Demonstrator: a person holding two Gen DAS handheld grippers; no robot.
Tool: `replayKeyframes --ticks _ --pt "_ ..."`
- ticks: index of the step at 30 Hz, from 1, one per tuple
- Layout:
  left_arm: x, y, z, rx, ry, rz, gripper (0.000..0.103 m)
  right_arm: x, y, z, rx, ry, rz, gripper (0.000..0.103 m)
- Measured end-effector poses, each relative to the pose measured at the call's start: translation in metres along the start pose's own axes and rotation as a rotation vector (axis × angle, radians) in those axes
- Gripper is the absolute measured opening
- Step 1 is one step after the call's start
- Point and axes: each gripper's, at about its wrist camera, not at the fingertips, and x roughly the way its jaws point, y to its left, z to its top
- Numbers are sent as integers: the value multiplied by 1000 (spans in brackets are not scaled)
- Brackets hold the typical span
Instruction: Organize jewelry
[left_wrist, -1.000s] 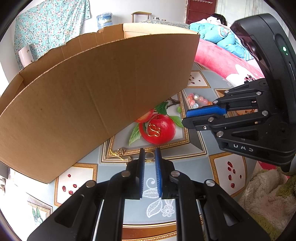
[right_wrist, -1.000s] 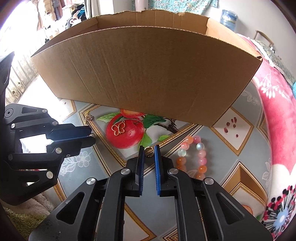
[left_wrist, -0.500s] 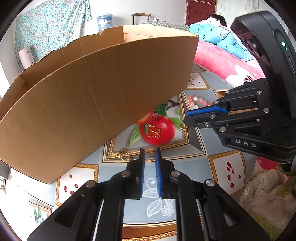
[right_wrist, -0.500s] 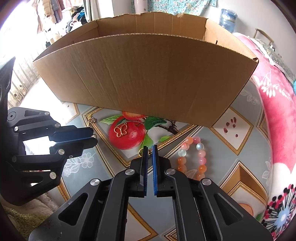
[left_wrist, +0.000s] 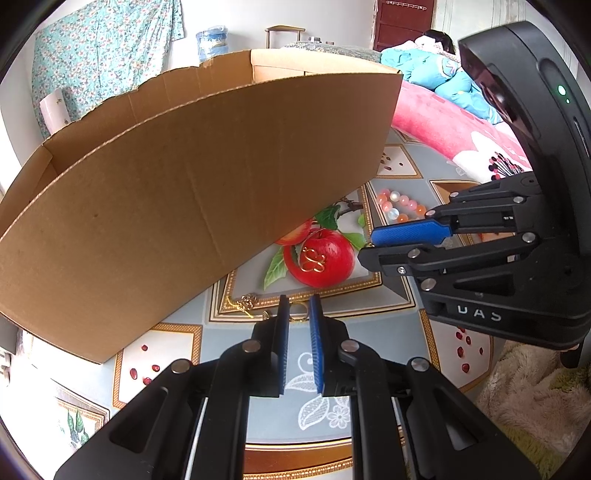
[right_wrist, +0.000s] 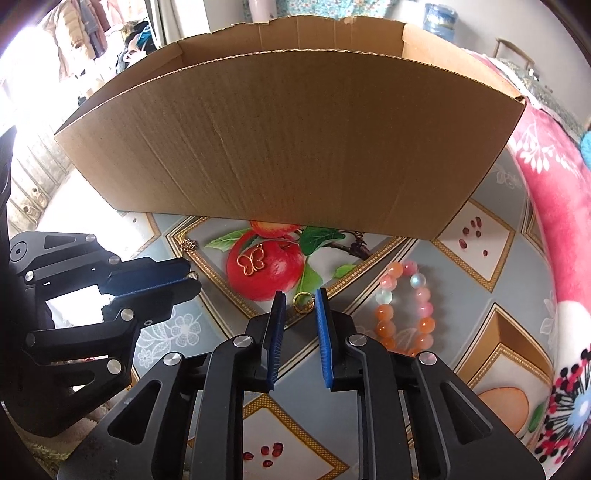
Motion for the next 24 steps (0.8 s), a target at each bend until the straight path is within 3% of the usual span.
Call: replayKeyframes --ticks 8,18,24 --pt "0 0 0 -4 -1 0 10 7 6 -3 -14 -9 4 8" --pt "-5 -1 0 3 -18 1 10 2 5 -4 -6 -32 16 8" --pt "-26 -3 1 3 -49 -13 10 -24 2 -7 -19 -89 33 8"
